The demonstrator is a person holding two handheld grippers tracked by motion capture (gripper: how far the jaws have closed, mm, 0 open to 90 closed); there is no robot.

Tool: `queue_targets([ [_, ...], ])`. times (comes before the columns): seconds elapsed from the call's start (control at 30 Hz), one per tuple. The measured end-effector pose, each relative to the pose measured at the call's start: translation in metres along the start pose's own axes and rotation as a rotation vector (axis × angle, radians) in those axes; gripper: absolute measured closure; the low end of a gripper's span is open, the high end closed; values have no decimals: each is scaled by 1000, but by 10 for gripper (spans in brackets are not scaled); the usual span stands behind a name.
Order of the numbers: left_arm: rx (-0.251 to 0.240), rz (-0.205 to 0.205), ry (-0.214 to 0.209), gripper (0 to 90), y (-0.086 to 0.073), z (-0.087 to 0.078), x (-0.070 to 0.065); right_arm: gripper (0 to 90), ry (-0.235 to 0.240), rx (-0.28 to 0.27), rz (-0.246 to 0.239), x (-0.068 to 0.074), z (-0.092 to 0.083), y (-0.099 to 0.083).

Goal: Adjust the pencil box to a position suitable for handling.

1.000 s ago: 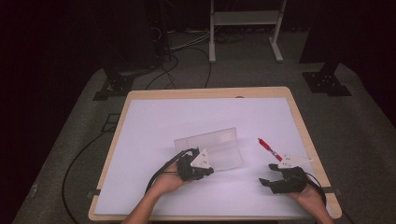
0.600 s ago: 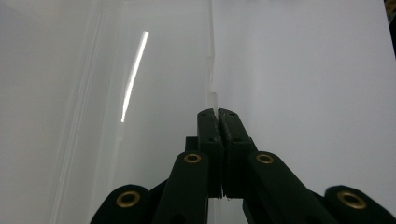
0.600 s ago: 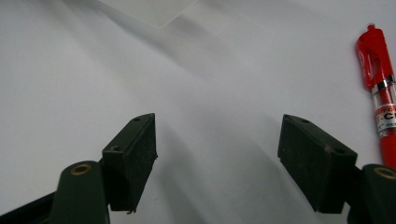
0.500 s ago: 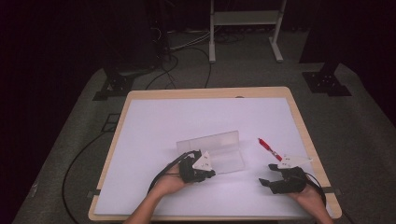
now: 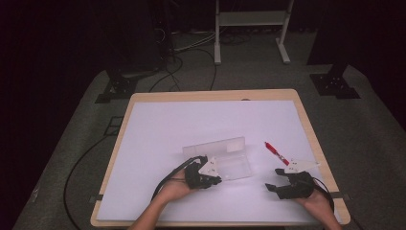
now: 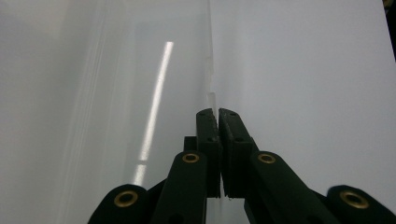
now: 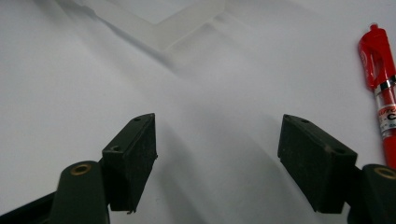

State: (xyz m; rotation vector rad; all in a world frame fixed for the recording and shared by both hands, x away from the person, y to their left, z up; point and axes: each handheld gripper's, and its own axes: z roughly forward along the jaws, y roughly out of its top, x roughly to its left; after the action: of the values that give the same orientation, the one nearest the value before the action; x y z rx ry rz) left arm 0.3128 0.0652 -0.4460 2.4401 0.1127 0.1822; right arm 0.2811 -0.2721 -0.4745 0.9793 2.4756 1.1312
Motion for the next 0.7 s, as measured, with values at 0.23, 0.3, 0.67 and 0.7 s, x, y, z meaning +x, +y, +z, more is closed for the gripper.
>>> queue_targets([
  [0.23,13,-5,-13,874,-4,4,-1,273,0,3,0,0,1,0],
  [0.3,11,-5,-13,874,-4,3,-1,272,-1,3,0,0,1,0],
  [0.67,12,-9,-24,875,-6,5,0,273,-1,3,-1,0,1,0],
  [0.7,12,-10,-26,875,-6,5,1,273,-1,3,-1,1,1,0],
])
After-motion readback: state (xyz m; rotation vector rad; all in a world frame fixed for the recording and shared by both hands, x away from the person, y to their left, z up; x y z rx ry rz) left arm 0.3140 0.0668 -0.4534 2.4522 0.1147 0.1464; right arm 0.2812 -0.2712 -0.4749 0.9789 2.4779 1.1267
